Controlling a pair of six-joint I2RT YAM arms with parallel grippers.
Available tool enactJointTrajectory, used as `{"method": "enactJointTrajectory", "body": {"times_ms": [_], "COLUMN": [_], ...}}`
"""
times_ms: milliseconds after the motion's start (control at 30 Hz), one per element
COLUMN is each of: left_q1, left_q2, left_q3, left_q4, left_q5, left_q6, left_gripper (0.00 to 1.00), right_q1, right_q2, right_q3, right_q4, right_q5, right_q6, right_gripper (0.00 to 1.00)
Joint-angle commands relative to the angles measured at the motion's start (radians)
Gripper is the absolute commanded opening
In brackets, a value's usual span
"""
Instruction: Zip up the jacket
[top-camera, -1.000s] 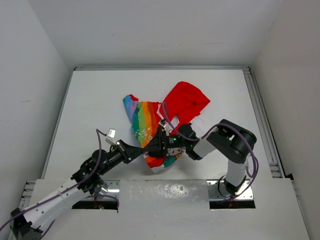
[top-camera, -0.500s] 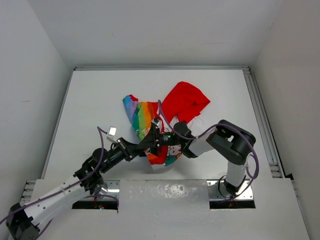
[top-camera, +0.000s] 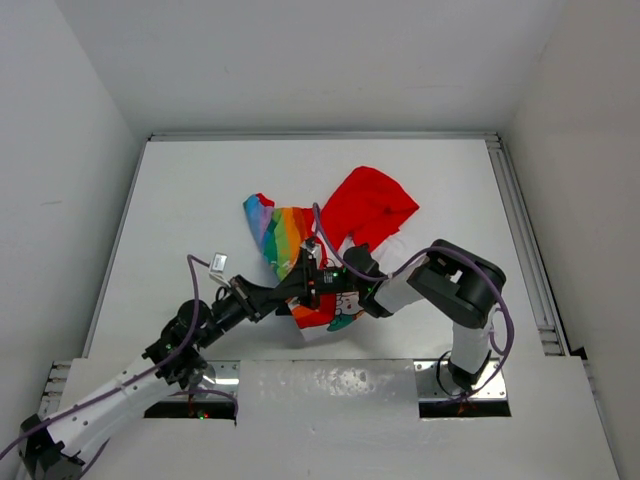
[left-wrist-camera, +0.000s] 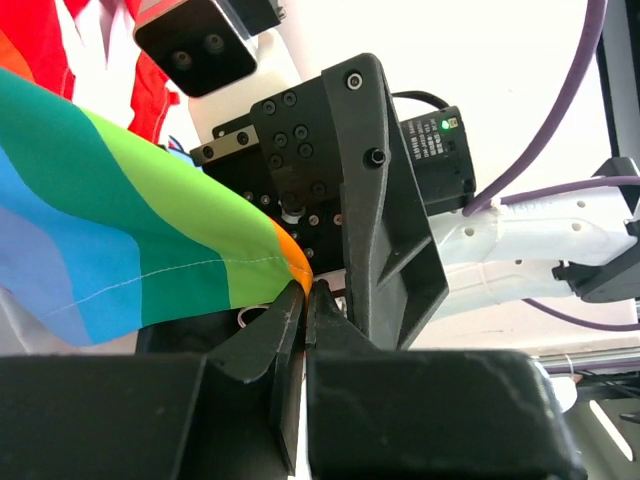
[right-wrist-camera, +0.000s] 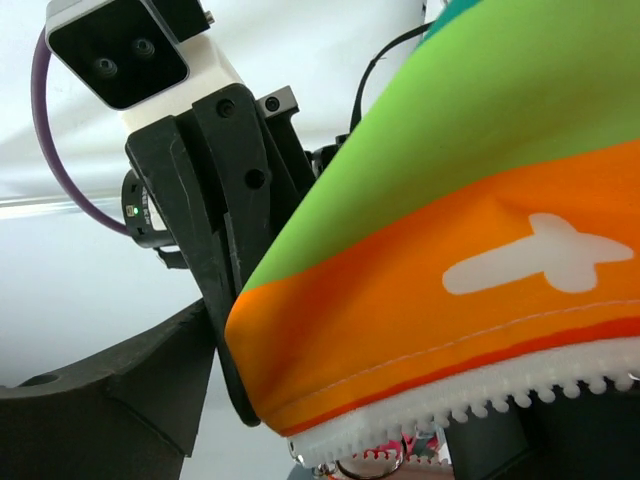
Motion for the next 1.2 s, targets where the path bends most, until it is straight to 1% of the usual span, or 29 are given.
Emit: {"method": "enactJointTrajectory", "body": {"times_ms": [0,133,433,767,1167], "left_q1": [-0.002,-0.002,-0.002,-0.002,-0.002], "left_q2": [-0.038,-0.061,-0.041,-0.058,-0.071], "left_q3": [-0.213,-0.216,-0.214,-0.199,-0.193], "left_q4": [-0.043,-0.073,-0.086,-0.13,-0.144], "left_q5": [-0.002,-0.005,-0.016,-0.024,-0.019], "left_q6": [0.009,0.012,0.02,0.035,0.046], "left_gripper": [0.0,0.0,0.0,0.0,0.0], "right_q1": [0.008,0.007,0.001,-0.019,-0.033], "right_q2": [-0.016,-0.035,-0.068,-0.105,-0.101], "right_q3": [-0.002,-0.013,-0.044,-0.078,-0.09], "right_q4": [0.394,0.394,0.393,0.394,0.391], "right_q5": [0.022,0.02,0.025,0.029,0.022], "right_q6": [-0.014,-0.023,-0.046,-0.078,-0.111], "right_gripper": [0.79,0.76,0.74,0.74,0.74]}}
